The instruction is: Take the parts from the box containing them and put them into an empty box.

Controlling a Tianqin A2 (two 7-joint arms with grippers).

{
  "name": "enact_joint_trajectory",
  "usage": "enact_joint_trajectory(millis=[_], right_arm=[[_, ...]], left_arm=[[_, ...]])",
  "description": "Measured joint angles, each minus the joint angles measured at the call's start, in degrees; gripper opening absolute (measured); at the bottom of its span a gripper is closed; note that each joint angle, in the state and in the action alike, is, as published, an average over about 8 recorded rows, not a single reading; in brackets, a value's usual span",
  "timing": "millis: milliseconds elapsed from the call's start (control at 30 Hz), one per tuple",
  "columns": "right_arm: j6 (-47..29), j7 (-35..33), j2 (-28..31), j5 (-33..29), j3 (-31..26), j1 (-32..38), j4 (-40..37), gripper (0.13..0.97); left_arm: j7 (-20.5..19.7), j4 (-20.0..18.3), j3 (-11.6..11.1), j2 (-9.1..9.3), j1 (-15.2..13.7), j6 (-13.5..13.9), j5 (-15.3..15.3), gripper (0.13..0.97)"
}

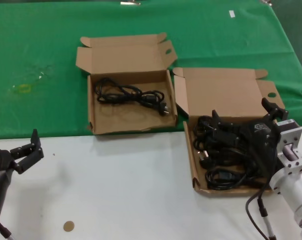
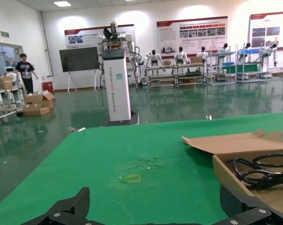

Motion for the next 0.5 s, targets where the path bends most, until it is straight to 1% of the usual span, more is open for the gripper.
enact_joint_trajectory(millis=[500], right_arm=[[0.0, 0.0, 0.0, 0.0, 0.0, 0.0, 0.0, 0.966]], left_arm=[[0.0, 0.0, 0.0, 0.00, 0.0, 0.0, 0.0, 0.966]])
